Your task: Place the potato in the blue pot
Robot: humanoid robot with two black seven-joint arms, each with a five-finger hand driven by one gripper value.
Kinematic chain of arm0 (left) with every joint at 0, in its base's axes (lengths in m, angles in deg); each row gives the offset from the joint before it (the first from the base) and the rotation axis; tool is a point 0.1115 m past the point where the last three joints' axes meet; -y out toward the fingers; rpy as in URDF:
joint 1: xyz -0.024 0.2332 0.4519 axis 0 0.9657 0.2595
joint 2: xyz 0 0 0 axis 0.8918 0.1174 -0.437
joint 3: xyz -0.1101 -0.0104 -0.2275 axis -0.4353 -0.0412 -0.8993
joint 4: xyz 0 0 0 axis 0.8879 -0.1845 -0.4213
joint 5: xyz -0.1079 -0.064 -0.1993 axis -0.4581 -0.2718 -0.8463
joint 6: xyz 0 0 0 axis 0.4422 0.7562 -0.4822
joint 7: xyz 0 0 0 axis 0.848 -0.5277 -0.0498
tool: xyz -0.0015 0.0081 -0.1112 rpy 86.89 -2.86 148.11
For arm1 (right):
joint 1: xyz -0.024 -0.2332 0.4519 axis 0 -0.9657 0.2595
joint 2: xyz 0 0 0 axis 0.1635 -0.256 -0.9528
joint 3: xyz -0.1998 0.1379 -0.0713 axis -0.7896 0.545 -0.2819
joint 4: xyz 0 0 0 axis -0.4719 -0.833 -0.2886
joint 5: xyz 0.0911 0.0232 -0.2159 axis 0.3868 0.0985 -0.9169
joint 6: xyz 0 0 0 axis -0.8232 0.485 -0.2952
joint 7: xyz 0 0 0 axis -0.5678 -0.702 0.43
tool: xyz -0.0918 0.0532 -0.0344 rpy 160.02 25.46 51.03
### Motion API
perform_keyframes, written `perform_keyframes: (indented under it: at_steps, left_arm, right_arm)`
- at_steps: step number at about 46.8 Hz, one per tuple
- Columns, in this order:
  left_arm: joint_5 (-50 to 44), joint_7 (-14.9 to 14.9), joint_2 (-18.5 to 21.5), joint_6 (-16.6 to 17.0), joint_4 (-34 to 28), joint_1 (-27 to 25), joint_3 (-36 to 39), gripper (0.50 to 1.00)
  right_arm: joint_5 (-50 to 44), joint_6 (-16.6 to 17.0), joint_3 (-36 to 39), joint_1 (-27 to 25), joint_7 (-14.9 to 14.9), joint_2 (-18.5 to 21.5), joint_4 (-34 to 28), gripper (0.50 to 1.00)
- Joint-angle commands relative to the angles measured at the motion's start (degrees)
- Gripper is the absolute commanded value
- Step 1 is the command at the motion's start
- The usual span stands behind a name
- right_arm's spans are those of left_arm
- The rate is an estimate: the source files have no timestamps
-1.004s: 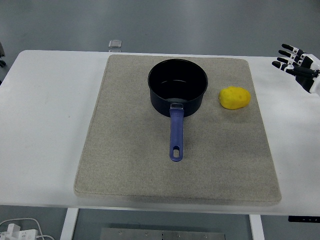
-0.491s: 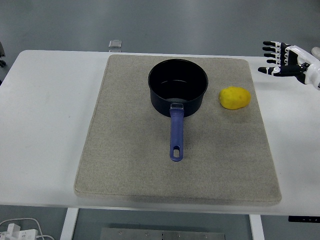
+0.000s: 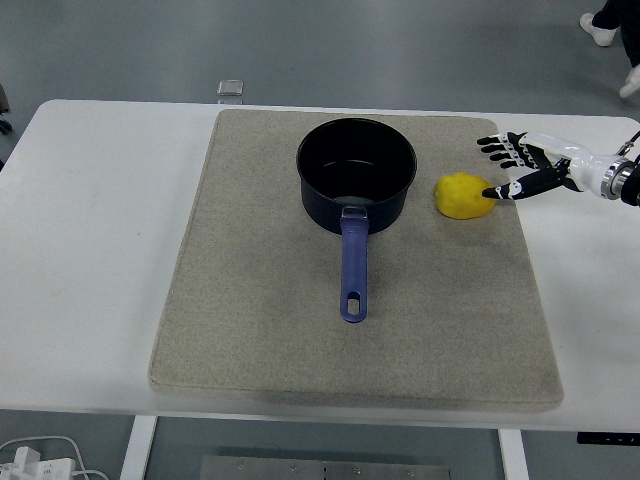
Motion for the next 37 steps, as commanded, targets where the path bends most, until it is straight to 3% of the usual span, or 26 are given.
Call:
perform_keyframes:
  at_steps: [1,37]
  left_arm:
    - [-0.03,-0.01,0.0,0.0,-0.05,-0.02,0.0,0.994]
    - [0.06,0.08,0.0,0.08,0.04,-0.02,0.17,0.992]
  right_arm:
    - [-0.04,-0.23,0.4,0.02,0.06,0.01,0.02,0.928]
    - [0.48,0.21,0.58,0.64,0.06,-1.57,0.02,0.928]
